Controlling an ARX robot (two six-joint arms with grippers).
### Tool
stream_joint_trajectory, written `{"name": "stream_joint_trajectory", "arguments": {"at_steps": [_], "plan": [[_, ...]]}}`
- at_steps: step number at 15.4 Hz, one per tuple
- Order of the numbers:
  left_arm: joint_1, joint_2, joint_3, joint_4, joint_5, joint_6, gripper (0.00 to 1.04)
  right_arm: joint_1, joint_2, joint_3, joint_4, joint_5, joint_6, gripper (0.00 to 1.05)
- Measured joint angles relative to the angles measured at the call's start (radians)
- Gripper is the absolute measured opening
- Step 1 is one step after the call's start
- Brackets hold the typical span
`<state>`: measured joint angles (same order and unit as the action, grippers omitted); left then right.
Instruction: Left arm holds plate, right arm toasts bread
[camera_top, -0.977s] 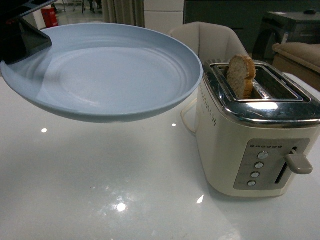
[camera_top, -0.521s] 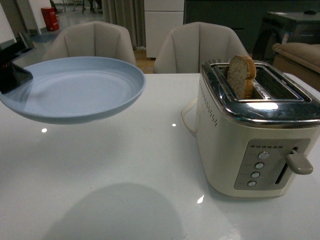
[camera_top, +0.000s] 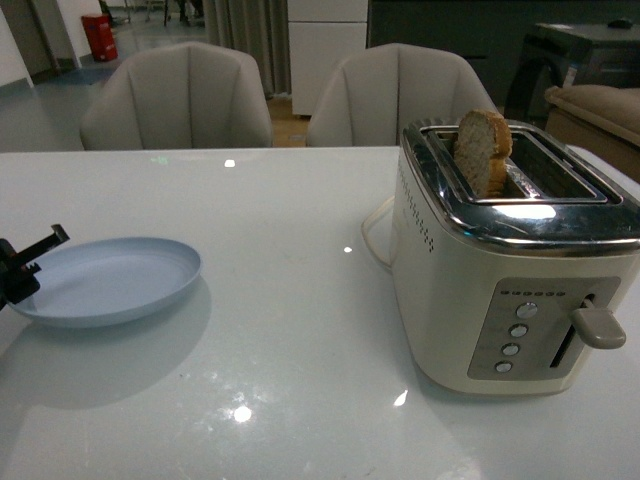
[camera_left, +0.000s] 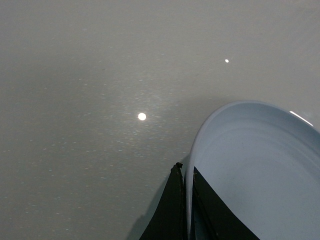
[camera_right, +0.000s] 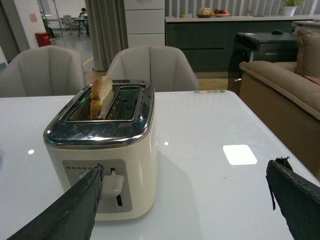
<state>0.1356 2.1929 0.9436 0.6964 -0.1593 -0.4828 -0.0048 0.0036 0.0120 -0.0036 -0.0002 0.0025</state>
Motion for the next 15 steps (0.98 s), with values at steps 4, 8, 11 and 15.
{"name": "stream_joint_trajectory", "arguments": {"at_steps": [4,8,11,15], "plan": [[0.041,0.066,0.012,0.084,-0.067,-0.068,0.03,0.0,0.0,0.0,0.0,0.0,0.0,0.98],[0.039,0.106,0.013,0.129,-0.091,-0.092,0.03,0.0,0.0,0.0,0.0,0.0,0.0,0.98],[0.038,0.106,-0.024,0.177,-0.091,-0.09,0.03,0.0,0.0,0.0,0.0,0.0,0.0,0.98],[0.024,0.118,-0.04,0.181,-0.092,-0.029,0.34,0.0,0.0,0.0,0.0,0.0,0.0,0.98]]}}
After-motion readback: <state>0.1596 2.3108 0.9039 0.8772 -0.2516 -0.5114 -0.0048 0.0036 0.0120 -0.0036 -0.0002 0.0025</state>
